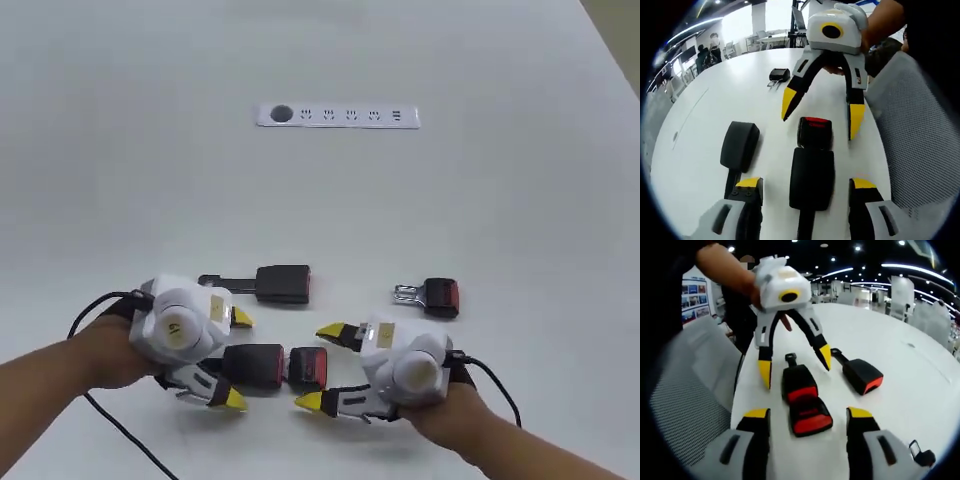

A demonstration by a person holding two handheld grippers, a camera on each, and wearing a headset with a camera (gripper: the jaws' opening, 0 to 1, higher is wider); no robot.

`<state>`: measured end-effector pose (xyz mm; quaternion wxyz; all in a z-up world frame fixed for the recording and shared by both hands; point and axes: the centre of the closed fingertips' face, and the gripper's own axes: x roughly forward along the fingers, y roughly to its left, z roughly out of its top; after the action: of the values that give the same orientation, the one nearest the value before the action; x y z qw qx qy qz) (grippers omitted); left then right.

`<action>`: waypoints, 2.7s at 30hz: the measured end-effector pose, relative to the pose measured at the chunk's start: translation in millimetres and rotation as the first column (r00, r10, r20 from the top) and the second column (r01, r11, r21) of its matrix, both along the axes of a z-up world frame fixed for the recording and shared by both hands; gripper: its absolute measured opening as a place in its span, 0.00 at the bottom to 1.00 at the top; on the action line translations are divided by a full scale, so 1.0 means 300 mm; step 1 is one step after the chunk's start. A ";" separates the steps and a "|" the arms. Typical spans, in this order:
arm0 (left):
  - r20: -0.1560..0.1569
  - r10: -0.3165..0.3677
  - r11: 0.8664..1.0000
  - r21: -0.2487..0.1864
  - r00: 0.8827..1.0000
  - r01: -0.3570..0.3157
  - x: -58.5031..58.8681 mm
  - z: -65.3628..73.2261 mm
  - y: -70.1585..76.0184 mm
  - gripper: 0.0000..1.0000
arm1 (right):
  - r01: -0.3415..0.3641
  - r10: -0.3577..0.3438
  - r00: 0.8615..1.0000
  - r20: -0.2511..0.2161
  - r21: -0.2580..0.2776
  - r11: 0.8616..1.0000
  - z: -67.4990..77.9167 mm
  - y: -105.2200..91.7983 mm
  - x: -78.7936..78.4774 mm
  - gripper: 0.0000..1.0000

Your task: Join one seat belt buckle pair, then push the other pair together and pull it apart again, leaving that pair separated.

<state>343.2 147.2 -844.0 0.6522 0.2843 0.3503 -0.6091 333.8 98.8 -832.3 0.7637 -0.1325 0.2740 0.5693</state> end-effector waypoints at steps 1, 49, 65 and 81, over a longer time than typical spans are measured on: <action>-0.026 0.033 0.999 -0.017 0.999 -0.034 -0.004 0.013 -0.006 0.72 | 0.010 -0.010 1.000 -0.002 0.001 1.000 0.004 -0.010 -0.002 0.67; 0.020 0.090 0.994 -0.058 0.996 -0.089 0.344 0.006 -0.057 0.72 | 0.019 -0.034 0.997 -0.067 -0.217 0.976 -0.064 -0.640 0.304 0.67; 0.049 0.012 0.999 -0.035 0.999 -0.011 0.349 -0.019 -0.072 0.44 | -0.077 0.079 0.997 -0.002 -0.229 0.970 -0.046 -0.633 0.308 0.45; 0.045 -0.009 1.000 -0.020 0.999 0.010 0.350 -0.046 -0.081 0.34 | -0.017 0.018 1.000 0.004 -0.124 0.992 -0.050 -0.635 0.314 0.35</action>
<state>448.2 123.1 -857.8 0.6598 0.2930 0.3279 -0.6093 428.0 -91.7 -847.5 0.7497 -0.1836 0.3059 0.5574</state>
